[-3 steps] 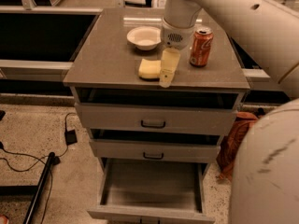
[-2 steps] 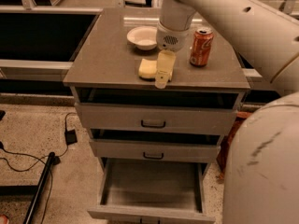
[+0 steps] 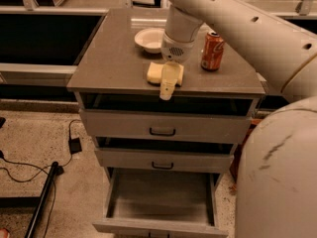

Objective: Place sponge into bottom drawer

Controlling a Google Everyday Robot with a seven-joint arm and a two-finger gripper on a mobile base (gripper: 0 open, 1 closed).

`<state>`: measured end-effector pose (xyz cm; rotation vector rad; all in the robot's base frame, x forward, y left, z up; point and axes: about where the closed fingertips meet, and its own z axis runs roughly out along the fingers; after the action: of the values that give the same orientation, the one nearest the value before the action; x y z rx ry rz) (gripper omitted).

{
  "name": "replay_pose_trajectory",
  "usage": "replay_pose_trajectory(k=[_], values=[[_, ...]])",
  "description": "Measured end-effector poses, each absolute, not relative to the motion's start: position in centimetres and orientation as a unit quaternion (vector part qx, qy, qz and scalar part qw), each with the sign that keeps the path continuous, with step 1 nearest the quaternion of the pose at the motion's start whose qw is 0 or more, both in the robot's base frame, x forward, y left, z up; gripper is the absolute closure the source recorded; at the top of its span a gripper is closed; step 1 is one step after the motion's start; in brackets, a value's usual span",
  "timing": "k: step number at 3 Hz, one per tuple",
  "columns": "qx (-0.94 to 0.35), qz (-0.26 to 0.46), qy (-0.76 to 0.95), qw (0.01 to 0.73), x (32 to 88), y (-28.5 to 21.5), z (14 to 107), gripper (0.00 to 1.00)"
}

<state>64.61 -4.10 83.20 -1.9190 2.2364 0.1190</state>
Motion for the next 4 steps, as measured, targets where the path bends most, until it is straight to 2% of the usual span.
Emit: replay_pose_trajectory(k=[2,4], values=[[-0.652,0.046,0.752,0.085,64.6,-3.6,81.6,0.53],[-0.663,0.057,0.739,0.106,64.0,-2.6,82.9,0.98]])
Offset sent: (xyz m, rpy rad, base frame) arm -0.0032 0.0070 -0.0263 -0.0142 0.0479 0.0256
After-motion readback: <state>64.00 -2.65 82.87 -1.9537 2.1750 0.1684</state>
